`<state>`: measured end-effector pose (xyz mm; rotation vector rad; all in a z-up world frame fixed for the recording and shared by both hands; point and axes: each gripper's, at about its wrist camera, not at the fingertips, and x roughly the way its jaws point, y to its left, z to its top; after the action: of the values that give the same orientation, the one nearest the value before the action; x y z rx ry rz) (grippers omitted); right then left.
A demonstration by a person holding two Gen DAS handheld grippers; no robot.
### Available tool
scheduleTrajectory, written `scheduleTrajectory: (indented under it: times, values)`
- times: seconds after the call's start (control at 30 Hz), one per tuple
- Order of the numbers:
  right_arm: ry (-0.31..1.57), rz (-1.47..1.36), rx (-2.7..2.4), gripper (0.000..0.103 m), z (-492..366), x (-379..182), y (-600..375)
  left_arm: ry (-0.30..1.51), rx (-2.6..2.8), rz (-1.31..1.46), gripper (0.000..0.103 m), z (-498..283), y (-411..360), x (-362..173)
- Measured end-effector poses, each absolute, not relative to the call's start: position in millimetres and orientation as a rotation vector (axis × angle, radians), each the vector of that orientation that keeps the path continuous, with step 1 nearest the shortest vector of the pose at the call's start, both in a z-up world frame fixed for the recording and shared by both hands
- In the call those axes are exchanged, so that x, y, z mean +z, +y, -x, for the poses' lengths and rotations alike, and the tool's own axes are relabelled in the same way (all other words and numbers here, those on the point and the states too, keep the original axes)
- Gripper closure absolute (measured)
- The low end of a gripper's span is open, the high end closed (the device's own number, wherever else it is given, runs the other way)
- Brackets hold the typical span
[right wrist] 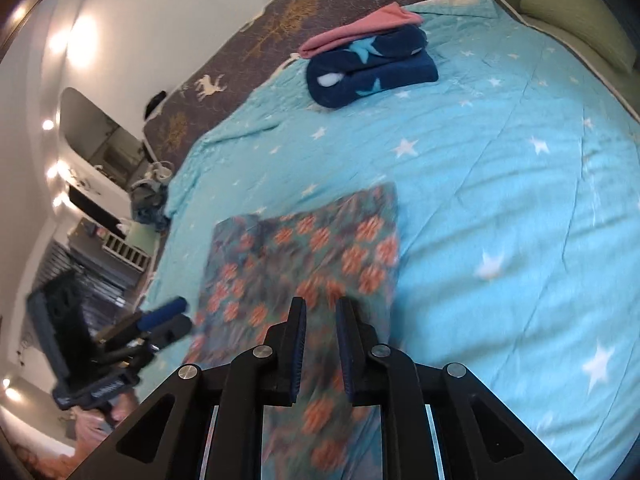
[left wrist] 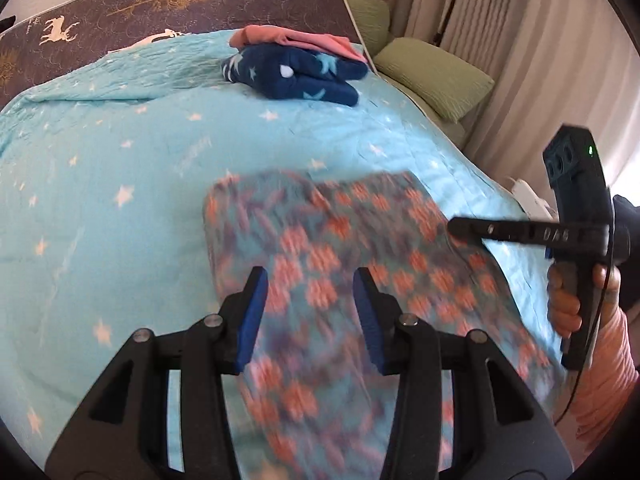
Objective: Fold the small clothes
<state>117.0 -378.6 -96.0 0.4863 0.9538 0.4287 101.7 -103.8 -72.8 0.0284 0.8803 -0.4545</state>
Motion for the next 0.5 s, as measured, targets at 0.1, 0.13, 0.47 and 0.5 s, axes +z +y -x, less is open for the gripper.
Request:
scheduleTrajectory:
  times: [0.1,0.13,0.47,0.5]
  values:
    - [0.996,-0.424,0.346,0.088,-141,-119,-379,0.96,-0.376,-0.043,0.057,-138,-103,-99]
    - [0.994,-0.442,0.363,0.088,-145,-126,-380,0.992,-0.368,-0.038,0.058,-145,-102,-109]
    - [0.9,-0.465,0.358,0.084,-105,-92,-399,0.891,-0.398,-0.032,0.049,-98,-85,-77]
    - [0.888,-0.459,0.367,0.08,-96,-87,-401,0.884,-0.399,-0.024,0.046,-92,-80,-74]
